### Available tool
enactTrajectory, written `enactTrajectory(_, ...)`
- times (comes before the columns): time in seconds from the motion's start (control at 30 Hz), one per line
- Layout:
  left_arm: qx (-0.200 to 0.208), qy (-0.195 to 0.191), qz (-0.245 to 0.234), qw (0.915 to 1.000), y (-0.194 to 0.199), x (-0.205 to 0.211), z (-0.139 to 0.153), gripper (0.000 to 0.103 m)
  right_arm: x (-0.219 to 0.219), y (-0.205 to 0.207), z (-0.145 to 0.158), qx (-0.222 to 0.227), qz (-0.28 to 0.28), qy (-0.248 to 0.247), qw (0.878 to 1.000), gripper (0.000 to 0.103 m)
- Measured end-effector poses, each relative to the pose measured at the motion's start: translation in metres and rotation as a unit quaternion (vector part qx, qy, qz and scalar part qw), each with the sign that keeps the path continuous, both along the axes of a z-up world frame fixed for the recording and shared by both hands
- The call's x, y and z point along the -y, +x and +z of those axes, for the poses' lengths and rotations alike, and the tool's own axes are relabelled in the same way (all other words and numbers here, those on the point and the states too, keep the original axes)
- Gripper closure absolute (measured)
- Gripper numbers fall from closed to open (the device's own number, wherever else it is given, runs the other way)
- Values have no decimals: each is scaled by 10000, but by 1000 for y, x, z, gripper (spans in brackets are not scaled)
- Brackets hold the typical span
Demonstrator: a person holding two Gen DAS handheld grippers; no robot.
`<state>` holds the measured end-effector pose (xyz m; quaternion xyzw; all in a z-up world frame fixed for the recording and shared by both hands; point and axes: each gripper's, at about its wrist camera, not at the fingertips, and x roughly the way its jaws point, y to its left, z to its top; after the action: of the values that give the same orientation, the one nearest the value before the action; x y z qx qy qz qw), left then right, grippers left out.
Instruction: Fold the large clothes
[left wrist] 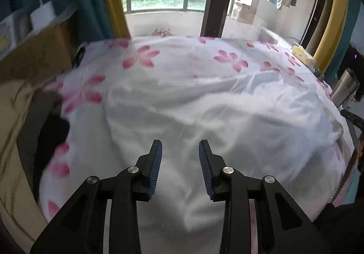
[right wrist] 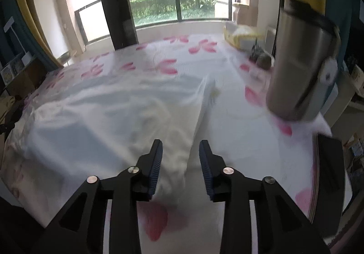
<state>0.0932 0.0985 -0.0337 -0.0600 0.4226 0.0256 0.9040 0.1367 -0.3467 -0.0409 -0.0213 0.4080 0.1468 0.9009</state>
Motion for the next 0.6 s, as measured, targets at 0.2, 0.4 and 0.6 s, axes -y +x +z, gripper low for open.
enactTrajectory(0.2, 64, 250, -274, 9993, 53, 9, 12, 67, -21, 32, -1, 20, 193, 149, 9997, 68)
enactTrajectory(0.4, -190, 194, -508, 9983, 121, 14, -11, 67, -47, 64, -10, -10, 421, 406, 9983, 68)
enactTrajectory(0.6, -507, 476, -719, 9950, 173, 19, -34, 67, -71, 86, -14, -57, 691, 735, 9949, 68)
